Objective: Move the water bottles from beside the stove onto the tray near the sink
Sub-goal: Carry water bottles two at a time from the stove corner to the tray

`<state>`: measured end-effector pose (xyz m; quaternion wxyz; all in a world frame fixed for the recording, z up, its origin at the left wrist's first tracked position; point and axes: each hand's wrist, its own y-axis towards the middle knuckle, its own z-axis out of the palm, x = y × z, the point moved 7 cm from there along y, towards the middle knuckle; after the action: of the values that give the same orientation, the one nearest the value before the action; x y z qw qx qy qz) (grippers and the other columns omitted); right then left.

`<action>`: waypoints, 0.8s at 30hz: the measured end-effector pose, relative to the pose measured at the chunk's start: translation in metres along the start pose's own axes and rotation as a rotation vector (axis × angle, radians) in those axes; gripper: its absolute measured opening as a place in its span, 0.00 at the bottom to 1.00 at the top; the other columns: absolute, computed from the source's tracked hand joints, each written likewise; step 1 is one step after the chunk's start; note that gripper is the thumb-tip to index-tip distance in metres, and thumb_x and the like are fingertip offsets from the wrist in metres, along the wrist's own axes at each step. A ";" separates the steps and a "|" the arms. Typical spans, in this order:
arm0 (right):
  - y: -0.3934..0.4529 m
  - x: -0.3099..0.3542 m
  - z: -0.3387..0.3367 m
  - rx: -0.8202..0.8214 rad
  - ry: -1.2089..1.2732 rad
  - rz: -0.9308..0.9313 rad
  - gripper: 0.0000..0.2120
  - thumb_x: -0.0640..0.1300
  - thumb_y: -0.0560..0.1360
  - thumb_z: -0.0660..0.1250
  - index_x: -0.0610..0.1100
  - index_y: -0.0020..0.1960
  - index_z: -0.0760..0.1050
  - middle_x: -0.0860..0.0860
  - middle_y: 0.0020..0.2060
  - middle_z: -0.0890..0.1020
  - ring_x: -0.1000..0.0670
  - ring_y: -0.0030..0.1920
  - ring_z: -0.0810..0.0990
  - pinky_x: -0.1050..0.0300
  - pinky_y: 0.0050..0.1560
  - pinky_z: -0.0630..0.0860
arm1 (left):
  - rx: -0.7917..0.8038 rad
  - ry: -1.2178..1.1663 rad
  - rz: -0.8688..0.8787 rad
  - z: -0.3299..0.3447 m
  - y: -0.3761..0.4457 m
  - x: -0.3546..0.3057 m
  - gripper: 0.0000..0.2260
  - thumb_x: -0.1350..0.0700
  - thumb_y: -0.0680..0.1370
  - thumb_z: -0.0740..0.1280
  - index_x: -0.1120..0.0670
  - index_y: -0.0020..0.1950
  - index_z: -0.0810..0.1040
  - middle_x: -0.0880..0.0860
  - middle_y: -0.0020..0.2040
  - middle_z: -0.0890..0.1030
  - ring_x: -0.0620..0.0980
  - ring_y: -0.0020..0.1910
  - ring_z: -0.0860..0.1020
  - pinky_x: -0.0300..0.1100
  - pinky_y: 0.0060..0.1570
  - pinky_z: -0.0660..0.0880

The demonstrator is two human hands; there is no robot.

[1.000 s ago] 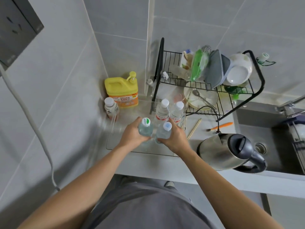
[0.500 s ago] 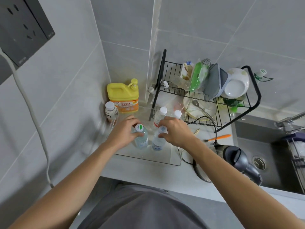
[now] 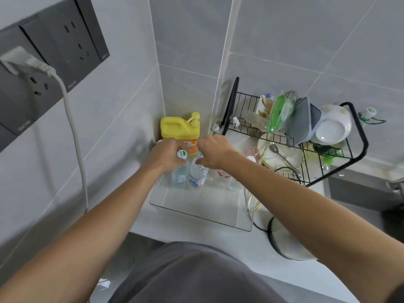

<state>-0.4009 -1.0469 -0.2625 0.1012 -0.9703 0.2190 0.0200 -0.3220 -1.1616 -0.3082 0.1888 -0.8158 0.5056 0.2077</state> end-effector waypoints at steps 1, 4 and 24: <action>0.004 0.000 -0.001 0.004 -0.008 0.009 0.21 0.60 0.77 0.73 0.44 0.61 0.79 0.44 0.57 0.82 0.39 0.59 0.82 0.47 0.54 0.78 | 0.010 0.000 -0.019 -0.003 0.003 0.002 0.10 0.52 0.70 0.80 0.47 0.49 0.85 0.48 0.41 0.85 0.54 0.43 0.84 0.43 0.38 0.73; 0.013 -0.005 -0.004 -0.003 -0.007 0.046 0.20 0.57 0.78 0.74 0.43 0.59 0.79 0.44 0.57 0.82 0.39 0.59 0.82 0.47 0.54 0.78 | 0.021 -0.044 -0.055 -0.006 0.015 0.003 0.10 0.54 0.71 0.82 0.49 0.46 0.82 0.49 0.40 0.84 0.51 0.37 0.81 0.43 0.37 0.75; 0.004 -0.042 0.011 0.006 0.016 0.135 0.23 0.62 0.76 0.74 0.46 0.62 0.79 0.46 0.55 0.84 0.40 0.54 0.83 0.46 0.52 0.80 | 0.075 -0.077 0.141 0.019 0.047 -0.019 0.13 0.58 0.69 0.81 0.54 0.50 0.83 0.53 0.45 0.80 0.57 0.45 0.80 0.53 0.45 0.78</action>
<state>-0.4401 -1.0305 -0.2708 0.1007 -0.9531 0.2847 0.0186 -0.3751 -1.1568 -0.3191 0.2235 -0.7619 0.5617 0.2325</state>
